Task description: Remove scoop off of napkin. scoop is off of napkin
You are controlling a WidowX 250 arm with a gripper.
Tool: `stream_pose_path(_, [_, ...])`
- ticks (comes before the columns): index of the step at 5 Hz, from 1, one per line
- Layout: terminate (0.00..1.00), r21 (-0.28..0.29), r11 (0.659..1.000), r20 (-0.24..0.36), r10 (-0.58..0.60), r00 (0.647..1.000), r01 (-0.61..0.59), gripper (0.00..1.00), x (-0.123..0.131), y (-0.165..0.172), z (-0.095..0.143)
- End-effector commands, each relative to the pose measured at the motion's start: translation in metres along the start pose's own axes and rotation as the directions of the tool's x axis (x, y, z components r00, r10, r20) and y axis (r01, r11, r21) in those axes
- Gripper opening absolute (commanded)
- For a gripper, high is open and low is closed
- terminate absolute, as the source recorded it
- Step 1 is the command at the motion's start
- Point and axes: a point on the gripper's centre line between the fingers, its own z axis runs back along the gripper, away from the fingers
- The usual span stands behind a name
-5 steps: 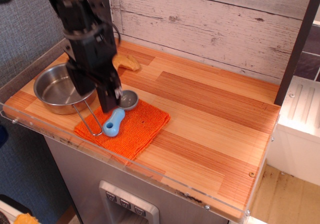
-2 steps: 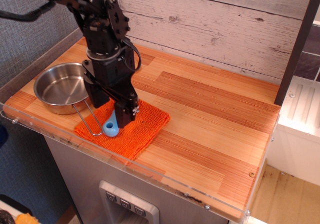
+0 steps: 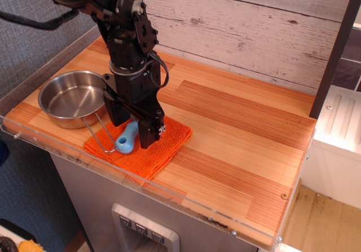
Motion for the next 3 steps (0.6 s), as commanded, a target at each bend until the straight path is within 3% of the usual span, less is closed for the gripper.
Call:
stream_pose_path(1, [0.00,0.028,0.999,0.009,-0.028,1.000,0.027,0.00,0.0063,0.0022,-0.0042])
stream_pose_path(3, [0.00,0.018,0.999,0.023,-0.037,0.999,0.036,0.00,0.0077,-0.0003,0.0039])
